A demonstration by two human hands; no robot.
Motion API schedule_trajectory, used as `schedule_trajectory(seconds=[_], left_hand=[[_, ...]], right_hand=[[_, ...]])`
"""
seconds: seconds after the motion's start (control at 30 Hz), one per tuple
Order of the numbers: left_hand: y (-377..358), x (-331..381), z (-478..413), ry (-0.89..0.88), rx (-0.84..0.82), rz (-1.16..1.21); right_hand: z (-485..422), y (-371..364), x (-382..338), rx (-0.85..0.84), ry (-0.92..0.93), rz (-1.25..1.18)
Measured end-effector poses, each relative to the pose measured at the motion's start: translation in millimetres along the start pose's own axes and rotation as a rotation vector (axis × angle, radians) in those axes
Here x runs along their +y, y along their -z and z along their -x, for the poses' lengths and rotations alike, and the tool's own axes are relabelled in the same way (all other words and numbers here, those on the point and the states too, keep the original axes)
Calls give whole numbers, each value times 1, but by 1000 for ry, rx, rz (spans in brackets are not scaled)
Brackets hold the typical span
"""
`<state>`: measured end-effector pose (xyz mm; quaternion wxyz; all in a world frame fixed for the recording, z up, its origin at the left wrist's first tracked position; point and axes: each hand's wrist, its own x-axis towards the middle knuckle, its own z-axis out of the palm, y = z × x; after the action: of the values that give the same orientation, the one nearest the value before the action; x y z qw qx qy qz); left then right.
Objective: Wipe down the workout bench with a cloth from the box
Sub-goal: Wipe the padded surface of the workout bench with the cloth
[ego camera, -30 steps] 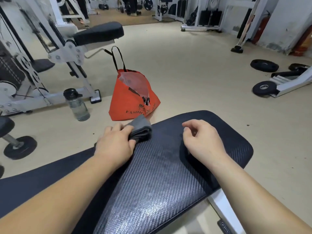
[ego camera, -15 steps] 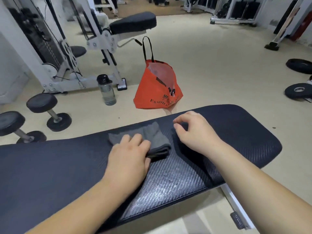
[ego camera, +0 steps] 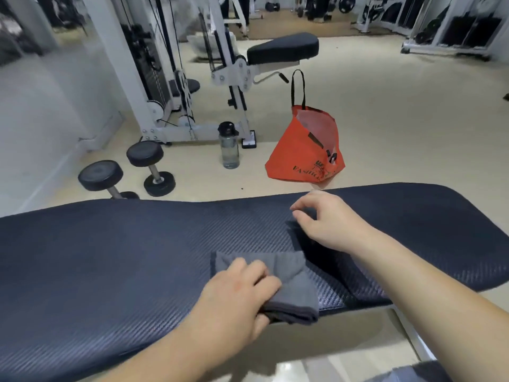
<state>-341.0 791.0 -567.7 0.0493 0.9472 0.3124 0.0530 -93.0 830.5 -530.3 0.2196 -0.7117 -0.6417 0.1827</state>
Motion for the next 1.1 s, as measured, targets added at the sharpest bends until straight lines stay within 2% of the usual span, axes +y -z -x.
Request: schedule_trajectory(seconds=[0.07, 0.13, 0.2, 0.27, 0.33, 0.4, 0.5, 0.57, 0.63, 0.73, 0.83, 0.9, 1.03, 1.1], left_hand=[[2, -34, 10, -36, 14, -57], [5, -65, 7, 188, 125, -125], [7, -69, 4, 395, 145, -139], [0, -52, 2, 299, 103, -53], [-4, -35, -2, 92, -11, 45], [2, -38, -16, -78, -89, 36], [12, -68, -55, -139, -174, 84], [15, -94, -74, -37, -170, 127], [17, -117, -77, 146, -106, 186], [18, -147, -55, 412, 34, 214], [19, -146, -15, 577, 118, 191], [22, -120, 20, 620, 136, 156], [39, -61, 77, 539, 56, 150], [55, -55, 83, 587, 19, 374]], right_hand=[[0, -6, -14, -26, 38, 0], [-1, -11, -27, -47, 56, 8], [-3, -15, -35, -45, 52, 4], [-9, -16, -40, -27, 30, -10], [-18, -15, -43, -22, -2, -32], [-28, -14, -44, -14, -35, -52], [-39, -18, -41, 27, -58, -50], [-44, -20, -40, 29, -62, -37], [-48, -22, -44, 25, -59, -63], [-54, -28, -60, 15, -17, -74], [-62, -42, -79, -56, 37, -33], [-66, -51, -89, -124, 61, 0], [-70, -66, -115, -196, 136, 53], [-73, -74, -125, -203, 142, 12]])
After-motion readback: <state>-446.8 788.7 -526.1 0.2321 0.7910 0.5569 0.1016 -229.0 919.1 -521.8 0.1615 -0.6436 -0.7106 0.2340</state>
